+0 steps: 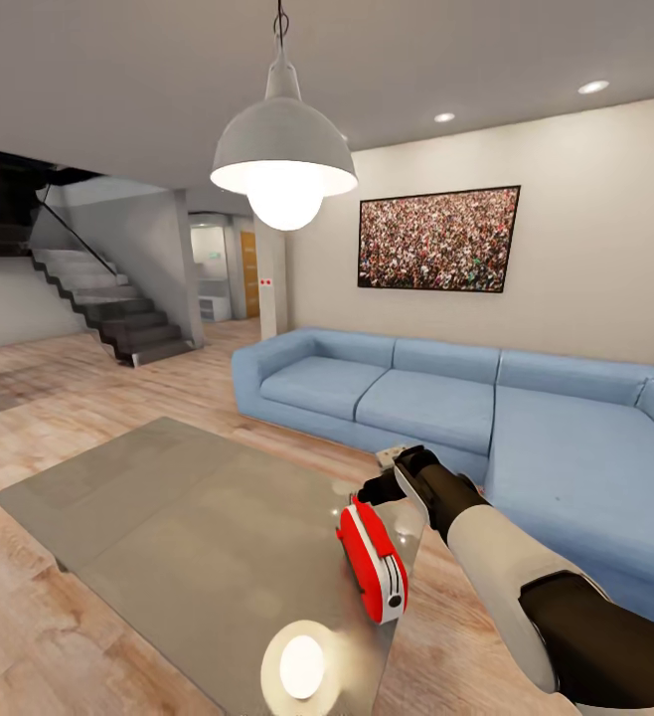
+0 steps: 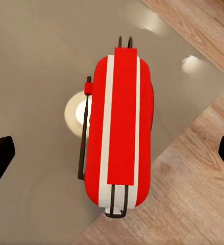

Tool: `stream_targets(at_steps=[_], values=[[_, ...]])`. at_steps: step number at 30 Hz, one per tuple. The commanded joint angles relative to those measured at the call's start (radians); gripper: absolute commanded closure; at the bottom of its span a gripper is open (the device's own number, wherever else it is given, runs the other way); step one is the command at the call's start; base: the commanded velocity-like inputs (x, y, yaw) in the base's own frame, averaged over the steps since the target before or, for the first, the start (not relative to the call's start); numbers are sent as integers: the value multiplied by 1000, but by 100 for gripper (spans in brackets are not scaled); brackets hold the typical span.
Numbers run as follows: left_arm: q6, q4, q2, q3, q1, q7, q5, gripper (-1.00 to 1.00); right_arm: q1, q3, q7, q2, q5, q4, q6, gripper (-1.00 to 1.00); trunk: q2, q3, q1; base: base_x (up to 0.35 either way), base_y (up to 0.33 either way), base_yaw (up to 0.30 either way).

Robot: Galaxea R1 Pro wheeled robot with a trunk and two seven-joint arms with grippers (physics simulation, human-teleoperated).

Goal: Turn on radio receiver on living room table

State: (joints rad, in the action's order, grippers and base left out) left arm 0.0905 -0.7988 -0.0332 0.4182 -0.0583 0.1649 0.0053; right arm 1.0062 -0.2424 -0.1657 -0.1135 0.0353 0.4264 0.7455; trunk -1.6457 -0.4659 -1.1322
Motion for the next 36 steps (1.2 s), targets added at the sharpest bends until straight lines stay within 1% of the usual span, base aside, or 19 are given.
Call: stream_targets(at_steps=[1, 9, 15, 19, 22, 24, 26, 33, 36], values=[[0, 1, 0, 0, 0, 0, 0, -100, 0, 0, 0, 0, 0, 0, 0, -100, -7, -3, -4, 0, 0, 0], [3, 3, 2, 1, 0, 0, 1, -100, 0, 0, 0, 0, 0, 0, 0, -100, -63, -28, -35, 0, 0, 0], [2, 3, 4, 0, 0, -2, 1, -100, 0, 0, 0, 0, 0, 0, 0, -100, -63, -28, -35, 0, 0, 0], [2, 3, 3, 0, 0, -2, 1, -100, 0, 0, 0, 0, 1, 0, 0, -100, -91, -41, -50, 0, 0, 0], [3, 3, 3, 0, 0, -2, 1, -100, 0, 0, 1, 8, 1, 0, 0, -100, -112, -50, -61, 0, 0, 0], [2, 3, 3, 0, 0, -2, 1, -100, 0, 0, 0, 22, 1, 0, 0, -100, -112, -50, -61, 0, 0, 0], [2, 3, 4, -1, 0, -2, 1, -100, 0, 0, 0, 26, 1, 0, 0, -100, -112, -50, -61, 0, 0, 0], [1, 3, 5, -1, 0, -2, 1, -100, 0, 0, 0, 28, 2, 0, 0, -100, -112, -50, -61, 0, 0, 0], [1, 3, 5, -1, 0, -2, 1, -100, 0, 0, 0, 29, 3, 0, 0, -100, -133, -60, -73, 0, 0, 0]])
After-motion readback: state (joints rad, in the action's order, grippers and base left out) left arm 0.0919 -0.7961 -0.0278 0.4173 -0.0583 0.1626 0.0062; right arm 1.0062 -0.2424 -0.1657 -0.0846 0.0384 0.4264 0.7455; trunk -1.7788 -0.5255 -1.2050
